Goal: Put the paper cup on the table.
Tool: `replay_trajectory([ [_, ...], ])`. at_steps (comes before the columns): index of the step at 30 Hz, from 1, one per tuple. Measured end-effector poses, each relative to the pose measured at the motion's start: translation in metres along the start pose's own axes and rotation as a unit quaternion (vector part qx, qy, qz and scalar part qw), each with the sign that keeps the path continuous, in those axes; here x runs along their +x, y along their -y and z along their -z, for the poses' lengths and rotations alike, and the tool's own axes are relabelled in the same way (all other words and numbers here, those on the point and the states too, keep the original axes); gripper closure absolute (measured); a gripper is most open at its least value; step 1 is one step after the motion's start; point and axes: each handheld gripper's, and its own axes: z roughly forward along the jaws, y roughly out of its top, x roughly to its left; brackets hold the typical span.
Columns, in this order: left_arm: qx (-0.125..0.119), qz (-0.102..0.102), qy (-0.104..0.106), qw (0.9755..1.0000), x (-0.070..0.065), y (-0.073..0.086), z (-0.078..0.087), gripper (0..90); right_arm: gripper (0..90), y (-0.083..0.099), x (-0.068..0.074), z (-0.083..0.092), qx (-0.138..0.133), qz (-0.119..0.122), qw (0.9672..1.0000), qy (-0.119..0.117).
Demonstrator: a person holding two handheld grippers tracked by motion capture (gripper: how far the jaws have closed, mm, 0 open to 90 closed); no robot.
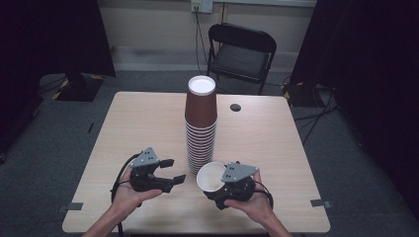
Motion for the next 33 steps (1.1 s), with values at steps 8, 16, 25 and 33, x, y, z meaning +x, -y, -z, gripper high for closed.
replay_trajectory([
  [8, 0.009, -0.032, -0.012, 0.9994, 0.0, 0.015, 0.0, 25.6, 12.1, 0.005, -0.016, 0.007, -0.021, -0.039, 0.9989, 0.016],
  [16, 0.009, -0.029, -0.022, 0.9993, 0.003, 0.021, 0.005, 26.8, 11.9, 0.011, -0.038, 0.013, -0.045, -0.083, 0.9948, 0.036],
  [25, 0.006, -0.008, -0.032, 0.9994, 0.007, 0.029, 0.016, 27.9, 11.9, 0.015, -0.057, 0.021, -0.06, -0.117, 0.9886, 0.074],
  [33, -0.009, -0.023, -0.053, 0.9983, 0.007, 0.042, 0.024, 22.1, 11.7, 0.021, -0.079, 0.018, -0.078, -0.168, 0.9763, 0.113],
])
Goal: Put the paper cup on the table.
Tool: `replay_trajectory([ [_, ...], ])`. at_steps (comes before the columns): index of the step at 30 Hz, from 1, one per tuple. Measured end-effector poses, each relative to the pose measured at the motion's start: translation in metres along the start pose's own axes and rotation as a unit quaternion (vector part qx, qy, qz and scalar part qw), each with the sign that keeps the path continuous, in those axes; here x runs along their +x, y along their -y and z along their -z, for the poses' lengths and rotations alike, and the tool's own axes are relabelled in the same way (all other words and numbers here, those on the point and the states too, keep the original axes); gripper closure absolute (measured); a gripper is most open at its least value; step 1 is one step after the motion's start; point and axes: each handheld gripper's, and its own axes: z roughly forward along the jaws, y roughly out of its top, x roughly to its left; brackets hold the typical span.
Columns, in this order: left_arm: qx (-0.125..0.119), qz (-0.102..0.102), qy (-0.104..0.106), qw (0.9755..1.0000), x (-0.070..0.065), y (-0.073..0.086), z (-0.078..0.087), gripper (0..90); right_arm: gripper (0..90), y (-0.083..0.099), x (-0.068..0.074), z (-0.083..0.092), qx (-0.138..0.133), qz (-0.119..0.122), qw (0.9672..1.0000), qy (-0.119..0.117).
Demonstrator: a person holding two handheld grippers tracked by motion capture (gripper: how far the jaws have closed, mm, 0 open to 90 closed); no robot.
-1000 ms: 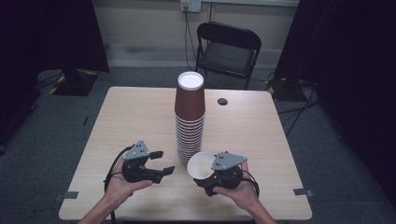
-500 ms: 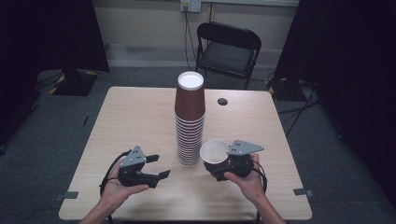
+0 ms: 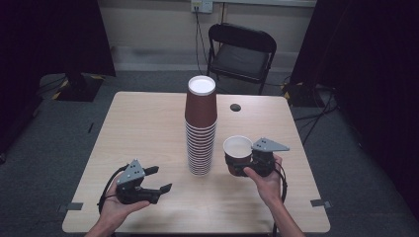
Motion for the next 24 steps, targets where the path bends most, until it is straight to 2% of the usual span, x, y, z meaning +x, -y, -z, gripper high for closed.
replay_trajectory([
  [2, -0.001, 0.005, -0.001, 1.0, 0.001, 0.002, 0.001, 21.8, 11.7, 0.0, -0.003, -0.002, -0.004, -0.004, 1.0, 0.008],
  [5, -0.001, 0.001, -0.005, 1.0, 0.002, 0.003, 0.002, 22.1, 11.7, -0.002, -0.008, -0.004, -0.009, -0.008, 0.9998, 0.016],
  [10, 0.001, 0.011, -0.015, 0.9998, 0.007, 0.004, 0.003, 22.5, 11.7, -0.009, -0.018, -0.01, -0.013, -0.018, 0.9993, 0.031],
  [13, 0.004, 0.019, -0.022, 0.9996, 0.007, 0.006, 0.002, 22.3, 11.8, -0.013, -0.024, -0.014, -0.013, -0.022, 0.9992, 0.032],
  [14, 0.005, 0.021, -0.023, 0.9995, 0.007, 0.006, 0.002, 17.2, 11.8, -0.016, -0.029, -0.018, -0.014, -0.026, 0.9988, 0.038],
  [18, 0.008, 0.024, -0.021, 0.9995, 0.008, 0.007, 0.0, 19.2, 11.8, -0.018, -0.034, -0.026, -0.012, -0.027, 0.9985, 0.046],
  [21, 0.008, 0.028, -0.022, 0.9993, 0.008, 0.008, 0.0, 19.1, 11.8, -0.016, -0.044, -0.043, 0.006, -0.019, 0.9979, 0.062],
  [23, 0.009, 0.027, -0.021, 0.9994, 0.009, 0.008, 0.001, 19.8, 11.8, -0.016, -0.045, -0.045, 0.007, -0.016, 0.9978, 0.065],
  [24, 0.01, 0.037, -0.028, 0.9989, 0.01, 0.009, 0.0, 21.2, 11.8, -0.015, -0.049, -0.052, 0.011, -0.022, 0.9971, 0.072],
])
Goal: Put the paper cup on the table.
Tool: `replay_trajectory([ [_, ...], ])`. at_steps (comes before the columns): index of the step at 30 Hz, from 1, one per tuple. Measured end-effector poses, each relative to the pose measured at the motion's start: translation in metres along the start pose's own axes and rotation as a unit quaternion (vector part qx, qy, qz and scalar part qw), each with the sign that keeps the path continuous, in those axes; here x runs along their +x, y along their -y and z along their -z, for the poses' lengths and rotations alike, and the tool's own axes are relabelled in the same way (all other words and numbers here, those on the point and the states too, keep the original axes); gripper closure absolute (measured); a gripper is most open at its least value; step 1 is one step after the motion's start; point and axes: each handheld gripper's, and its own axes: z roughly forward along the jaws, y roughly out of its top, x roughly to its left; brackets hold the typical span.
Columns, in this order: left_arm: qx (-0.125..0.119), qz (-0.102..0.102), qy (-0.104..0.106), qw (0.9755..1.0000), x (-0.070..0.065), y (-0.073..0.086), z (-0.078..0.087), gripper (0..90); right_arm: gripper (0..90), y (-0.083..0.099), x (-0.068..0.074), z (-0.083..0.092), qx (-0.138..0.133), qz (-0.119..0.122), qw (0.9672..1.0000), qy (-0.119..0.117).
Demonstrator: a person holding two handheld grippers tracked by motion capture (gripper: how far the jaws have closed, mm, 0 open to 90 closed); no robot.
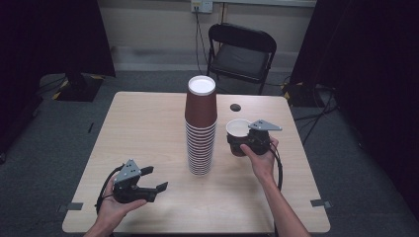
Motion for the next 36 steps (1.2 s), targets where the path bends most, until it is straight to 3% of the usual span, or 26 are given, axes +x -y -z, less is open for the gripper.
replay_trajectory([
  [1, -0.003, 0.01, -0.015, 0.9998, 0.001, 0.0, -0.001, 20.7, 11.7, 0.0, -0.001, -0.003, 0.0, -0.002, 1.0, 0.001],
  [4, 0.003, 0.031, -0.017, 0.9994, 0.003, 0.0, -0.002, 19.3, 11.7, 0.004, -0.006, -0.013, 0.001, -0.011, 0.9999, 0.009],
  [13, 0.001, 0.017, 0.0, 0.9998, 0.002, 0.002, -0.004, 21.4, 11.6, 0.015, -0.01, -0.037, 0.003, -0.033, 0.9993, 0.018],
  [18, -0.002, 0.013, -0.008, 0.9999, 0.003, 0.003, -0.003, 20.6, 11.5, 0.02, -0.006, -0.045, 0.006, -0.03, 0.9994, 0.014],
  [24, -0.009, 0.013, -0.012, 0.9998, 0.004, 0.003, -0.002, 20.4, 11.4, 0.025, -0.006, -0.042, -0.005, -0.025, 0.9996, 0.009],
  [26, -0.007, 0.011, -0.02, 0.9997, 0.005, 0.004, -0.001, 20.5, 11.4, 0.027, -0.006, -0.038, -0.004, -0.025, 0.9997, 0.008],
  [28, -0.002, 0.022, -0.018, 0.9996, 0.007, 0.005, -0.002, 20.7, 11.3, 0.029, -0.006, -0.035, -0.003, -0.018, 0.9998, 0.006],
  [36, -0.002, 0.021, -0.016, 0.9996, 0.008, 0.006, -0.002, 21.2, 10.5, 0.035, -0.005, -0.031, 0.007, -0.016, 0.9998, 0.008],
])
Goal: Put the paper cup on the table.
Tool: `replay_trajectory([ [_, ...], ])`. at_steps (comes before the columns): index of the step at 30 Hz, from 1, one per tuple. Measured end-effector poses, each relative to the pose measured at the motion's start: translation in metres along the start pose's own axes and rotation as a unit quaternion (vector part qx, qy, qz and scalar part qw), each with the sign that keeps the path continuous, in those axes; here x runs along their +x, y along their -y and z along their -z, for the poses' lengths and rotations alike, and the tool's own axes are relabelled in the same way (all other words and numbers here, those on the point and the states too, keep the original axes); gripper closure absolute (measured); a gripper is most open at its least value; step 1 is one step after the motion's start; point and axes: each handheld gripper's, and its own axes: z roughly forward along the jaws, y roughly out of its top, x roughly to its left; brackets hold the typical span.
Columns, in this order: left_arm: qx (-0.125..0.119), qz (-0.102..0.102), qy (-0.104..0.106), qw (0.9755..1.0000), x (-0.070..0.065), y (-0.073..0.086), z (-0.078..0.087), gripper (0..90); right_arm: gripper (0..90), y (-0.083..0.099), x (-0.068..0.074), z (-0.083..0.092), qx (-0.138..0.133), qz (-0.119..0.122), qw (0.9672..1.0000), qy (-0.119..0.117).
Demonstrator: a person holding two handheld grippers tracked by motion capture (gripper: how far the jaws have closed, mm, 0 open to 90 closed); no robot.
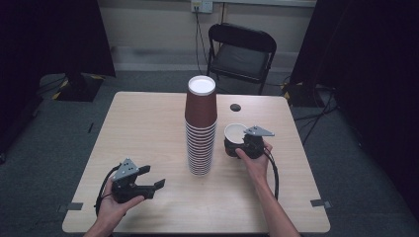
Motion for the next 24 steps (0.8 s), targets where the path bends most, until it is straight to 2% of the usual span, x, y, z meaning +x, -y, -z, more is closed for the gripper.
replay_trajectory([
  [11, 0.002, 0.003, 0.001, 1.0, 0.001, 0.0, 0.0, 21.5, 10.1, 0.003, 0.0, 0.0, 0.003, -0.006, 1.0, -0.001],
  [16, 0.004, 0.001, -0.004, 1.0, 0.001, 0.001, 0.0, 21.7, 12.0, 0.009, -0.001, -0.004, 0.025, -0.009, 0.9997, -0.001],
  [21, 0.004, 0.009, -0.003, 1.0, 0.002, 0.002, -0.001, 21.7, 12.6, 0.014, -0.001, -0.003, 0.02, -0.012, 0.9997, 0.002],
  [24, 0.003, 0.007, -0.004, 1.0, 0.002, 0.001, -0.001, 21.7, 12.7, 0.016, -0.003, -0.004, 0.034, -0.018, 0.9993, -0.001],
])
